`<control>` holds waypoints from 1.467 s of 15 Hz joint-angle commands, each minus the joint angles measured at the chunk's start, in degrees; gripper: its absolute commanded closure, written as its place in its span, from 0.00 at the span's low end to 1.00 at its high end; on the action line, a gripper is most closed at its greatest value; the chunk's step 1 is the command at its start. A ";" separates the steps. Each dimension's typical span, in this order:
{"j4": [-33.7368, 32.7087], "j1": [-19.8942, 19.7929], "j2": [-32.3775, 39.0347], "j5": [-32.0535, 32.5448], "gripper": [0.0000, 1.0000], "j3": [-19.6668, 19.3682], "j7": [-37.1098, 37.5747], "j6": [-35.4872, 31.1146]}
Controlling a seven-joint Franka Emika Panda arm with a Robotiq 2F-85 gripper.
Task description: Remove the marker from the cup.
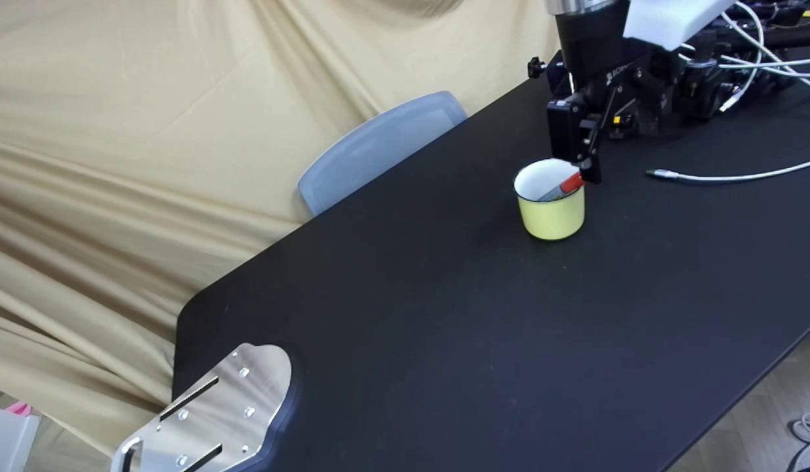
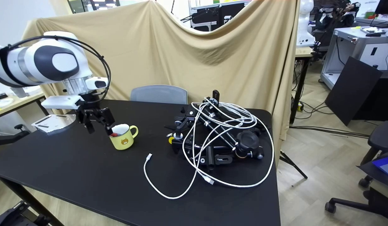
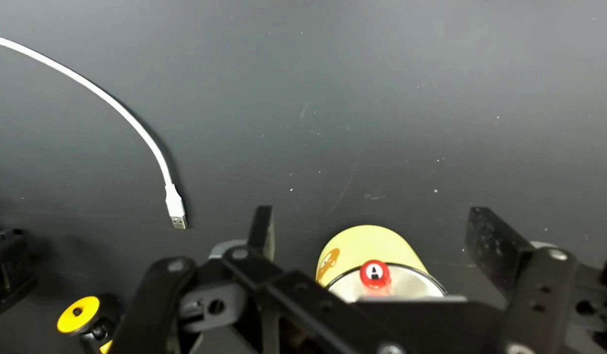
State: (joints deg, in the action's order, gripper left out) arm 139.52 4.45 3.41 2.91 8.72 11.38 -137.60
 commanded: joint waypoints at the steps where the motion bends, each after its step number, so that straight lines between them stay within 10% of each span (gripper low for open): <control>1: -0.06 1.01 0.25 -0.13 0.00 -1.00 -0.13 0.06; 21: -0.15 2.85 6.57 4.87 0.00 -2.02 -0.91 -16.29; 22: -0.15 2.85 6.75 4.76 0.25 -2.10 -0.92 -16.39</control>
State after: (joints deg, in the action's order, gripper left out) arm 139.49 6.66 9.49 8.78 7.54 11.12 -153.21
